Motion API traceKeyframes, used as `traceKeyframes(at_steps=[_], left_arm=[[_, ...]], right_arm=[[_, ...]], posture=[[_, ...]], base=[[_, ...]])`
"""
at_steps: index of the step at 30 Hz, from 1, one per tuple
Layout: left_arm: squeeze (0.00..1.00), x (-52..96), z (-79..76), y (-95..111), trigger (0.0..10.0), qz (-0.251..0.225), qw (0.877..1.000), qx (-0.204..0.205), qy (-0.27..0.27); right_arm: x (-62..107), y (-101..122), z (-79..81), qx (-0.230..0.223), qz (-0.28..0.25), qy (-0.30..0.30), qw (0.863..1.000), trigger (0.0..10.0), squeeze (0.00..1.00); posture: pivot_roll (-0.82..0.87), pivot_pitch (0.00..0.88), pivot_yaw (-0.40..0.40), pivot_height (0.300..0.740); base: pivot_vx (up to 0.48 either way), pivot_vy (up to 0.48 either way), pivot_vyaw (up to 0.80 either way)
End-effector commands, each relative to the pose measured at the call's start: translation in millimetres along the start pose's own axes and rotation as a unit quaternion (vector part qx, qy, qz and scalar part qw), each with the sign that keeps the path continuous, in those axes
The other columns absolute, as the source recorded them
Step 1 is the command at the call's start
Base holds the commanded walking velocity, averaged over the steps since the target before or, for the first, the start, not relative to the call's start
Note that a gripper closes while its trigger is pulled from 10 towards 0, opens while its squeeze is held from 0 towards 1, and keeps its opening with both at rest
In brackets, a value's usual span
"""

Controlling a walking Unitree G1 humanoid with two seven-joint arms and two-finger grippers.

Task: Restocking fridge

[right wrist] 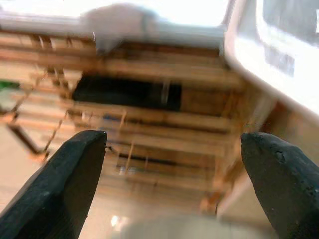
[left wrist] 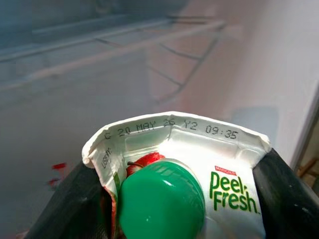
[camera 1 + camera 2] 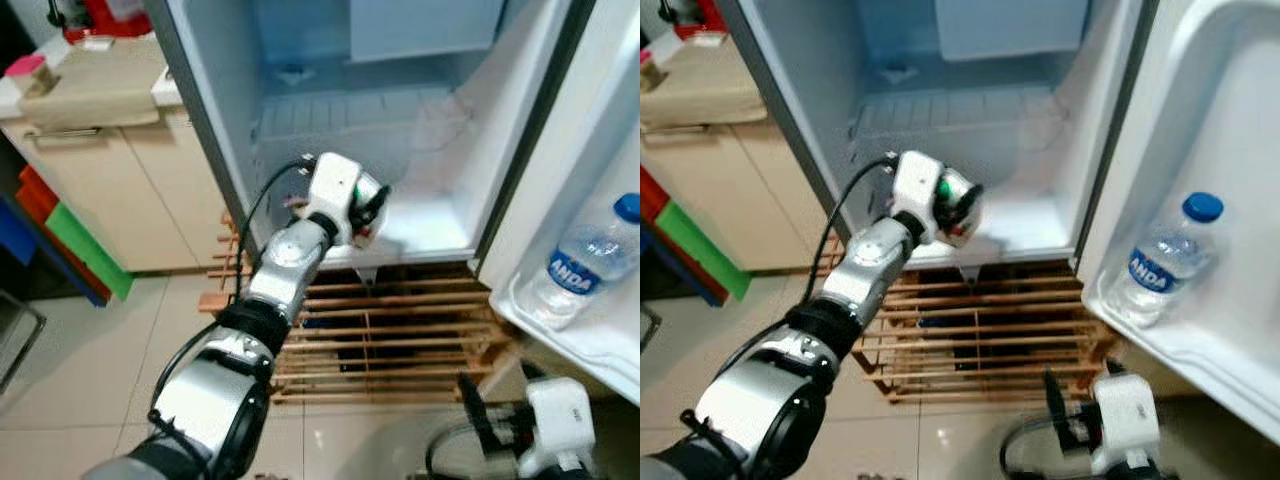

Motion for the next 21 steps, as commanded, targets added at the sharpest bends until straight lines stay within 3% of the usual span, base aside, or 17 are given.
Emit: traceKeyframes(at_steps=[1, 4, 6, 9, 10, 11, 16, 18, 19, 20, 21], left_arm=[[0.00, -2.8, 1.5, 3.9, 10.0, -0.004, 1.000, -0.009, 0.007], [0.00, -5.0, 0.9, 10.1, 10.0, -0.020, 1.000, -0.019, 0.005], [0.00, -5.3, 0.8, 11.4, 10.0, -0.024, 0.999, -0.022, 0.004], [0.00, -6.9, 0.5, 16.7, 10.0, -0.031, 0.997, -0.073, -0.006], [0.00, -6.9, 0.5, 16.7, 10.0, -0.031, 0.997, -0.073, -0.006], [0.00, -6.7, -0.1, 17.7, 10.0, -0.031, 0.992, -0.121, -0.018], [0.00, -5.9, 0.0, 19.5, 10.0, -0.034, 0.977, -0.209, -0.033], [0.00, -5.2, 1.3, 22.3, 10.0, -0.042, 0.964, -0.258, -0.035], [0.00, -5.2, 1.3, 22.3, 10.0, -0.042, 0.964, -0.258, -0.035], [0.00, -4.1, 2.4, 27.8, 10.0, -0.060, 0.942, -0.330, -0.037], [0.00, -4.1, 2.4, 27.8, 10.0, -0.060, 0.942, -0.330, -0.037]], right_arm=[[5.2, 4.8, 5.4, 0.003, -0.007, 0.001, 1.000, 10.0, 0.00], [26.3, 1.7, 14.1, 0.004, 0.011, -0.001, 1.000, 10.0, 0.00], [29.2, 1.6, 15.0, 0.003, 0.014, -0.002, 1.000, 10.0, 0.00], [40.8, 0.5, 16.6, -0.007, 0.028, -0.022, 0.999, 10.0, 0.00], [40.8, 0.5, 16.6, -0.007, 0.028, -0.022, 0.999, 10.0, 0.00], [49.3, 0.6, 20.3, -0.014, 0.035, -0.030, 0.999, 10.0, 0.00], [59.4, 0.2, 25.9, -0.019, 0.047, -0.035, 0.998, 10.0, 0.00], [63.8, -0.4, 27.9, -0.020, 0.052, -0.037, 0.998, 10.0, 0.00], [63.8, -0.4, 27.9, -0.020, 0.052, -0.037, 0.998, 10.0, 0.00], [66.0, -0.5, 28.9, -0.021, 0.055, -0.040, 0.997, 10.0, 0.00], [66.0, -0.5, 28.9, -0.021, 0.055, -0.040, 0.997, 10.0, 0.00]], posture=[[-0.37, 0.191, 0.156, 0.740], [-0.40, 0.233, 0.178, 0.740], [-0.40, 0.233, 0.178, 0.740], [-0.42, 0.267, 0.197, 0.740], [-0.42, 0.267, 0.197, 0.740], [-0.43, 0.293, 0.208, 0.740], [-0.44, 0.312, 0.215, 0.740], [-0.44, 0.321, 0.221, 0.740], [-0.44, 0.321, 0.221, 0.740], [-0.44, 0.327, 0.226, 0.740], [-0.44, 0.327, 0.226, 0.740]], base=[[0.000, 0.000, 0.00], [0.000, 0.000, 0.00], [0.000, 0.000, 0.00], [0.000, 0.000, 0.00], [0.000, 0.000, 0.00], [0.000, 0.000, 0.00], [0.000, 0.000, 0.00], [0.000, 0.000, 0.00], [0.000, 0.000, 0.00], [0.000, 0.000, 0.00], [0.000, 0.000, 0.00]])
Point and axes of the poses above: a point about 5 cm out from each wrist's last joint towards the gripper, its own x axis pointing back from the gripper into the wrist, its own y axis along the axis of the wrist's last joint, z = x × y, the point moved 3 cm from there along -x, pointing out of the wrist towards the gripper, and after that the axes turned 3 degrees about x, right-handed, at the moved point
